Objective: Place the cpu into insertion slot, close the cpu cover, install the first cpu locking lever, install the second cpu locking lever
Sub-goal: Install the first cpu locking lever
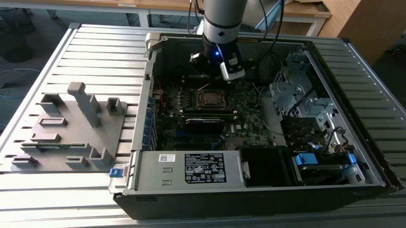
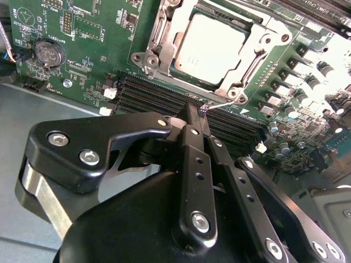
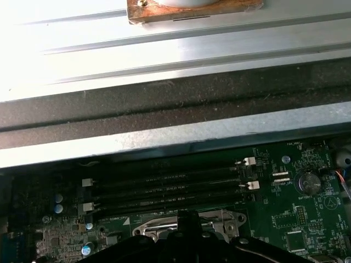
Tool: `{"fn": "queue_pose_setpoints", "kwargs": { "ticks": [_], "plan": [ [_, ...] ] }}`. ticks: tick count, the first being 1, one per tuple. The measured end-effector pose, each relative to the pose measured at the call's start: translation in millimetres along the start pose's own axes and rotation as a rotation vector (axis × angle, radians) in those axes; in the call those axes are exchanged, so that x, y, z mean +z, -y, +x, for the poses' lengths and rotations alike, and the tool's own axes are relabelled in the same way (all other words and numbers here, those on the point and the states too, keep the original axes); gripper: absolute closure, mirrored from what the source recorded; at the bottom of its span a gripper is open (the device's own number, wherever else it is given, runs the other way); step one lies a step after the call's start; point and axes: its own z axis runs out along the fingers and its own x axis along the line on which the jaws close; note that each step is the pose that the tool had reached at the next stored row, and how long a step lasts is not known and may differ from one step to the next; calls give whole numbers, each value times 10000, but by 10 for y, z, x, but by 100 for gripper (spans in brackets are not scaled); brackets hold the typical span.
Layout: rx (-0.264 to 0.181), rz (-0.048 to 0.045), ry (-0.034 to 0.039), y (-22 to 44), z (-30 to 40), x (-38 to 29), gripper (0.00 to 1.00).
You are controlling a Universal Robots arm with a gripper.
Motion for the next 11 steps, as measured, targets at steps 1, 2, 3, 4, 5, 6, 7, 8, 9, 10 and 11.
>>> {"fn": "queue_pose_setpoints", "kwargs": {
  "ticks": [1,2,3,4,5,6,7,8,9,10,11],
  "plan": [
    [1,1,0,-2,1,2,90],
    [1,0,0,-4,1,7,90],
    [1,0,0,-6,1,11,90],
    [1,1,0,-7,1,14,90],
    [1,1,-1,-8,2,15,90],
    [0,2,-1,-7,2,15,90],
    [1,1,-1,-6,2,29,90],
    [1,1,0,-4,2,38,90],
    [1,1,0,-4,2,38,90],
    [1,1,0,-4,2,38,90],
    [1,-2,1,-4,1,41,90]
  ]
}}
